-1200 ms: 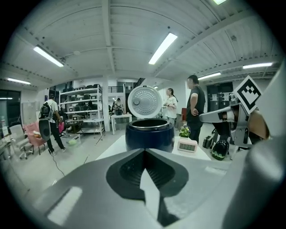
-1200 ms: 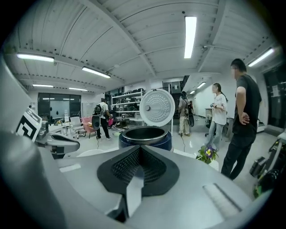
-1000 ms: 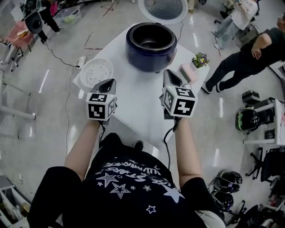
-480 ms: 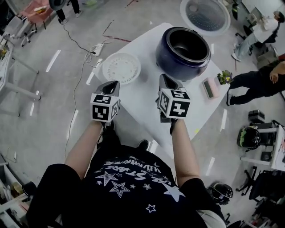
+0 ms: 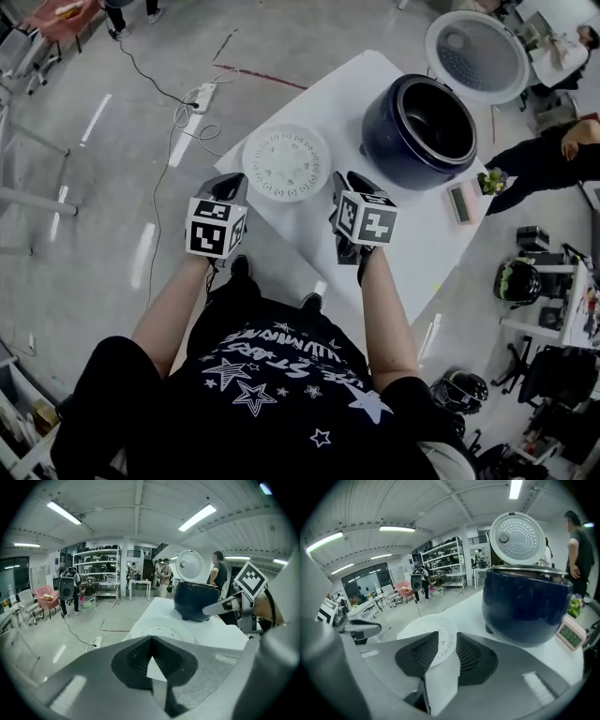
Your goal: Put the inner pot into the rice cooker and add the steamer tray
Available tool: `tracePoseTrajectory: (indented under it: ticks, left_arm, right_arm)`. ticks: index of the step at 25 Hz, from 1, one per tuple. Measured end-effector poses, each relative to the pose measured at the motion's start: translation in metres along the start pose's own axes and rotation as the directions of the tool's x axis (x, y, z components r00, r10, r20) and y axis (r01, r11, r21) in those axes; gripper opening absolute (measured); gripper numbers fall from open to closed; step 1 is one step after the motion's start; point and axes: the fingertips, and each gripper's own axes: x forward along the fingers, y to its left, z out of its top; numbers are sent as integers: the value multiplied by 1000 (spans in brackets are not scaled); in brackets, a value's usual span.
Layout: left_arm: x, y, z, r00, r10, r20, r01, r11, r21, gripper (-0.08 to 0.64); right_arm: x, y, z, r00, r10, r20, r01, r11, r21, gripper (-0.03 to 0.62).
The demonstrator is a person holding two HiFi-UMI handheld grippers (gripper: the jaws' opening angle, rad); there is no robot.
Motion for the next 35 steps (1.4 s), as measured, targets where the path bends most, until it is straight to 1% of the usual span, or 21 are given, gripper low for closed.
tracePoseTrajectory:
  ticks: [2, 7, 11, 14, 18, 23, 31, 35]
  left_arm:
    - [7, 16, -2, 1000, -15, -7, 15, 1000, -6, 2]
    - [20, 44, -10, 998, -58, -28, 58, 998, -22, 2]
    - [24, 58, -23, 994, -91, -58, 89, 996, -27, 2]
    - [29, 71, -31, 990, -119, -80, 118, 993, -27, 2]
    - [38, 84, -37, 985, -145, -94, 143, 989, -28, 2]
    - [46, 87, -44, 976, -180, -120, 178, 984, -25, 2]
    - [51, 87, -51, 963, -216, -161, 218, 976, -4, 2]
    - [54, 87, -49, 962, -219, -166, 222, 975, 4, 2]
  right_arm:
    - [14, 3, -5, 999, -11, -41, 12, 1000, 23, 182]
    - [38, 5, -22, 991, -41, -131, 57, 991, 125, 244]
    - [51, 3, -42, 981, -60, -183, 99, 972, 211, 265]
    - [62, 1, -52, 972, -94, -214, 147, 957, 249, 268]
    - [78, -1, -58, 963, -126, -240, 189, 946, 263, 264]
    - [89, -7, -72, 950, -136, -280, 230, 912, 339, 243]
    - [104, -19, -74, 929, -194, -315, 301, 892, 338, 187]
    - [106, -20, -74, 928, -194, -319, 304, 889, 342, 146]
